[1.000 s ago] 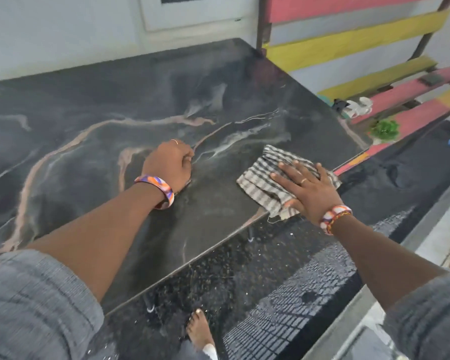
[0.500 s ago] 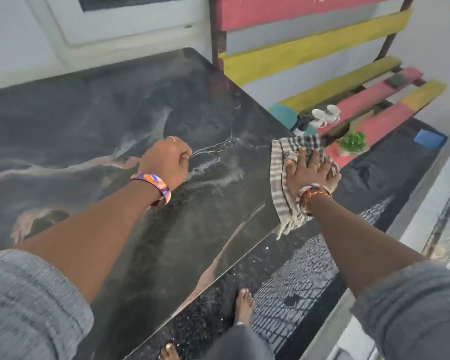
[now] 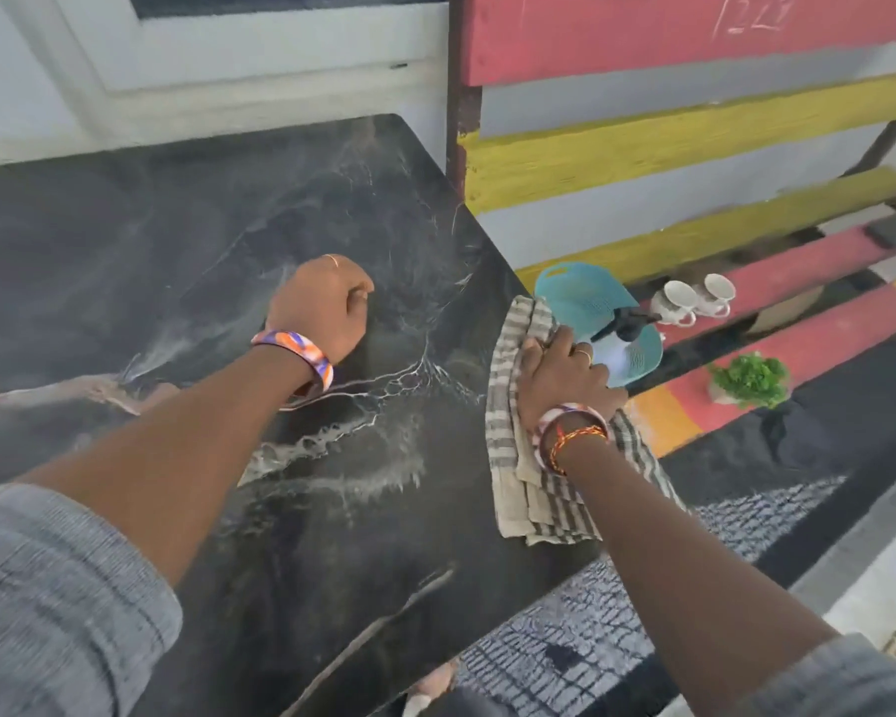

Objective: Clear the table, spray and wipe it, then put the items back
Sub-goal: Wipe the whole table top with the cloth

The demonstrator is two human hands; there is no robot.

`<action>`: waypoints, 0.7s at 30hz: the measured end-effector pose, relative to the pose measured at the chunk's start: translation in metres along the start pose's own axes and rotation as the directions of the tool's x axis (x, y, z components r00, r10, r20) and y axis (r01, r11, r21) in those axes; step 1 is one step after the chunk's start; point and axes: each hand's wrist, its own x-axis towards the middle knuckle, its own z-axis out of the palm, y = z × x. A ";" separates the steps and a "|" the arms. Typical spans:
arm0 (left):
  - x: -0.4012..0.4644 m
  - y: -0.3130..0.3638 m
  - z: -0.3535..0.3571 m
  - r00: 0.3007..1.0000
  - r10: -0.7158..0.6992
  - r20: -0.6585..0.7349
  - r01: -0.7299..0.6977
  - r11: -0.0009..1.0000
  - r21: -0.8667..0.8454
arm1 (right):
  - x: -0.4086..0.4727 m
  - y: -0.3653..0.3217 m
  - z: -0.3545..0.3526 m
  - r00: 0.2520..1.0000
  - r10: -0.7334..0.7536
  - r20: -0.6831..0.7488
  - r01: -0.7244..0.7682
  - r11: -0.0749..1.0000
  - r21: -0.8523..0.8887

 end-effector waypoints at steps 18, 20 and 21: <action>0.156 -0.092 -0.025 0.984 -0.160 -0.074 0.164 0.985 0.054 | 0.203 -0.232 -0.008 0.986 -0.166 -0.019 0.167 0.973 0.159; 0.164 -0.104 -0.027 0.983 -0.164 -0.087 0.168 0.985 0.040 | 0.218 -0.254 -0.005 0.980 -0.196 -0.026 0.197 0.975 0.105; 0.165 -0.112 -0.029 0.982 -0.166 -0.089 0.170 0.985 0.033 | 0.223 -0.265 -0.004 0.976 -0.218 -0.012 0.218 0.973 0.074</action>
